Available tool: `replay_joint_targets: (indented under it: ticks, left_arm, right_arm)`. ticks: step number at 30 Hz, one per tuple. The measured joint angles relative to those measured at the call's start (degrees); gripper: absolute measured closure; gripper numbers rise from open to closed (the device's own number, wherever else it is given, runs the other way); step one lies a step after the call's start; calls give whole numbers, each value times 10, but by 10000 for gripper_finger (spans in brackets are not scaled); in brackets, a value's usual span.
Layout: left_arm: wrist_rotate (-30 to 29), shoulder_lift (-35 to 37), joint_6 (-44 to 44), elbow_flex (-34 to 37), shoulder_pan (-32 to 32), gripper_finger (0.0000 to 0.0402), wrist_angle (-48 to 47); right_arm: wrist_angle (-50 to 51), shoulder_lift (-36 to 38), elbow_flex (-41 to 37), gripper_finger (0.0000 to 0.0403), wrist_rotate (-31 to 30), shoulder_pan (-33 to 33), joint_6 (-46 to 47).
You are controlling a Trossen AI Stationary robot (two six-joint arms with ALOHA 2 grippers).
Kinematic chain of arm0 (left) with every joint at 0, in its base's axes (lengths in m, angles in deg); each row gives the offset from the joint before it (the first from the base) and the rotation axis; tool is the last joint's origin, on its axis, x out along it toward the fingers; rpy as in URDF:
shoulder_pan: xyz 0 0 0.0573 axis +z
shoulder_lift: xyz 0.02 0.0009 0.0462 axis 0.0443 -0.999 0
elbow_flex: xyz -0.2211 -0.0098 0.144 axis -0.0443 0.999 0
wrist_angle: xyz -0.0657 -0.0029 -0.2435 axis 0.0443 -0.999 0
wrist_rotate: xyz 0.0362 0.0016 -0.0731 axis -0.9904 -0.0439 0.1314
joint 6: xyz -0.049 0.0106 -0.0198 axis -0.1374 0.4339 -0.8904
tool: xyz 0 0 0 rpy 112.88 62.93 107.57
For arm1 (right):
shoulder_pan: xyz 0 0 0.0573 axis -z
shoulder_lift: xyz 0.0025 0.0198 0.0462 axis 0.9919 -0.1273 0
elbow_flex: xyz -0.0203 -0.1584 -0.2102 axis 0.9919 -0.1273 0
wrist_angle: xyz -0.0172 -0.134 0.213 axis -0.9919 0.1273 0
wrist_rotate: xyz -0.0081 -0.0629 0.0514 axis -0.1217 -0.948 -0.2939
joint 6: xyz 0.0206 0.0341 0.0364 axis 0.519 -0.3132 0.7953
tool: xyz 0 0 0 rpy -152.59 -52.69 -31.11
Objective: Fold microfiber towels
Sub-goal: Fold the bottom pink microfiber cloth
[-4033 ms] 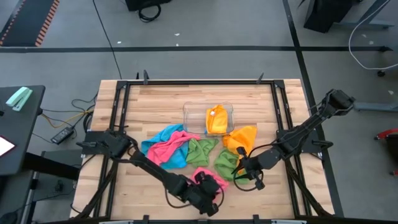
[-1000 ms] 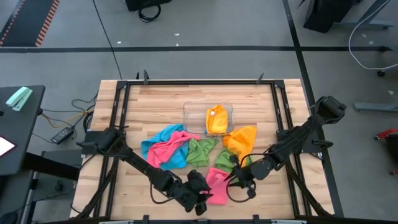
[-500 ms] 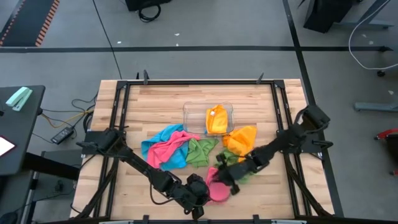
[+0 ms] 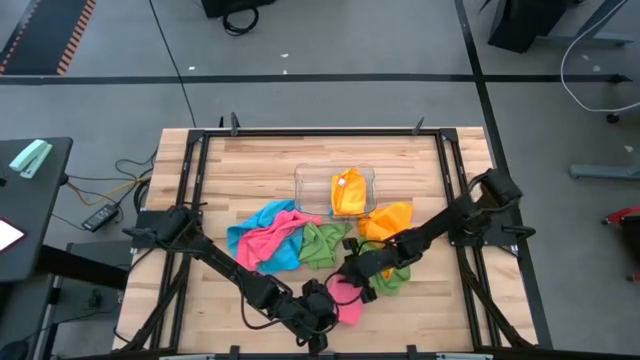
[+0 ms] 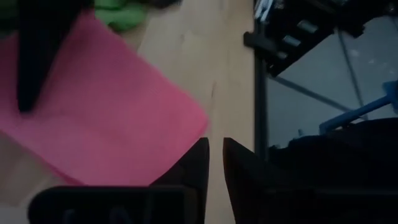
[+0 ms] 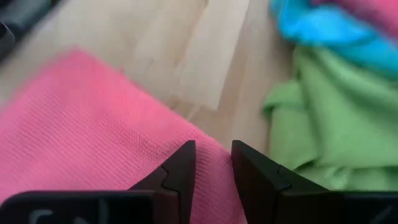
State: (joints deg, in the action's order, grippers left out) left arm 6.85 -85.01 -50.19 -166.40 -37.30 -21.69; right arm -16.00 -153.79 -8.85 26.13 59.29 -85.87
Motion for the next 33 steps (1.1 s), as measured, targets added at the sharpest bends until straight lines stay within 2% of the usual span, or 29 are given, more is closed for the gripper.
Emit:
replay_joint_targets:
  ticks: [3, 7, 11, 15, 19, 23, 28, 33]
  left_arm:
    - [-2, 0, 28, 0, -3, 332, -11]
    - [-19, 0, 107, -1, -9, 296, -10]
    - [-19, 0, 246, -2, -15, 251, -18]
    - [-19, 0, 377, -2, -15, 202, -23]
    - [-34, 0, 548, -2, -26, 166, -66]
    - [-64, -1, 684, -2, -36, 153, -107]
    - [-105, -2, 805, -2, -33, 157, -137]
    - [-112, -2, 900, -2, -20, 163, -140]
  right_arm:
    - [30, 42, 1, 290, -1, 0, 0]
    - [71, 98, 1, 290, -3, -18, 7]
    - [103, 132, 0, 290, -11, -47, 10]
    - [145, 166, 0, 290, -63, -72, 22]
    - [165, 195, 0, 290, -114, -95, 47]
    - [163, 207, 0, 290, -128, -107, 97]
    - [162, 197, 0, 290, -148, -121, 156]
    - [154, 189, 0, 290, -214, -136, 182]
